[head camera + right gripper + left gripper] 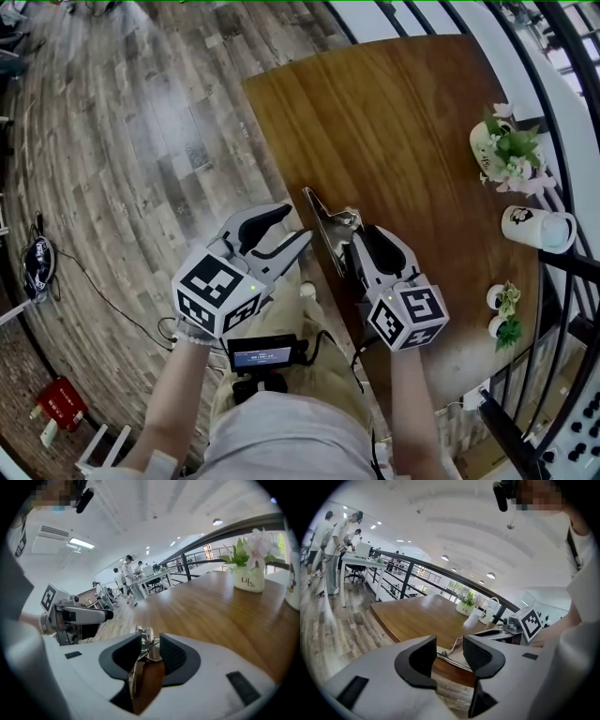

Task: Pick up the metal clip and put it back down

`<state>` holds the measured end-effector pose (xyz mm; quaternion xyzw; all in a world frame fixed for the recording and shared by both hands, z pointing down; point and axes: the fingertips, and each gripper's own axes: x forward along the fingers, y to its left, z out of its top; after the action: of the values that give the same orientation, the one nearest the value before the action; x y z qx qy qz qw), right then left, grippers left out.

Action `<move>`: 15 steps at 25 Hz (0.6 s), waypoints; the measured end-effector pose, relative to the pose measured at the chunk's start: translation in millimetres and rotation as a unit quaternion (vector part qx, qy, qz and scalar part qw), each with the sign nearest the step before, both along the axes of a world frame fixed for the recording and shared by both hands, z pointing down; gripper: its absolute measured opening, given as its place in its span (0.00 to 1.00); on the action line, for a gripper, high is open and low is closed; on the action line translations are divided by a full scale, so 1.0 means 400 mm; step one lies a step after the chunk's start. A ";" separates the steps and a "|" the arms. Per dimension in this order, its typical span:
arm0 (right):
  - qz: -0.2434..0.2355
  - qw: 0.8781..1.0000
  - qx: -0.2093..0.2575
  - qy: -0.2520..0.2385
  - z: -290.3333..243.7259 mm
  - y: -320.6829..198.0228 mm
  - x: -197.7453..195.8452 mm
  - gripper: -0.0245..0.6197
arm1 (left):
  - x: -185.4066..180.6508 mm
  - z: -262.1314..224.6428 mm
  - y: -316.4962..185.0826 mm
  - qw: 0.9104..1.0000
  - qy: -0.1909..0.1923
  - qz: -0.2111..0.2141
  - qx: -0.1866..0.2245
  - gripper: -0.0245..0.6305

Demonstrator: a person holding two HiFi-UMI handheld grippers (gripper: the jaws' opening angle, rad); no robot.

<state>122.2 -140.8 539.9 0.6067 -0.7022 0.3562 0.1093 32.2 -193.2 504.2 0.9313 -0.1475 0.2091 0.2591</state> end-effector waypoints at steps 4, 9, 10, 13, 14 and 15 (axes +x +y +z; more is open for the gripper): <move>-0.001 0.999 0.032 0.037 -0.058 0.007 0.006 0.15 | -0.015 -0.046 -0.003 0.999 0.003 -0.020 0.026 0.27; 0.019 0.997 0.067 0.040 -0.145 0.027 0.013 0.05 | -0.029 -0.127 0.006 0.997 0.006 -0.033 0.075 0.13; 0.019 0.996 0.071 0.042 -0.159 0.032 0.015 0.05 | -0.028 -0.145 0.011 0.996 0.008 -0.033 0.085 0.11; 0.017 0.995 0.082 0.056 -0.200 0.052 0.019 0.04 | -0.028 -0.193 0.030 0.994 0.015 -0.031 0.108 0.08; 0.016 0.994 0.087 0.063 -0.215 0.058 0.020 0.04 | -0.028 -0.208 0.036 0.993 0.017 -0.031 0.114 0.07; 0.014 0.993 0.092 0.071 -0.231 0.063 0.021 0.04 | -0.028 -0.223 0.041 0.992 0.020 -0.031 0.120 0.06</move>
<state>130.5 -115.5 447.4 0.6477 -0.7138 0.2479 0.0979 20.9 -176.7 414.9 0.9546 -0.1948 0.1637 0.1550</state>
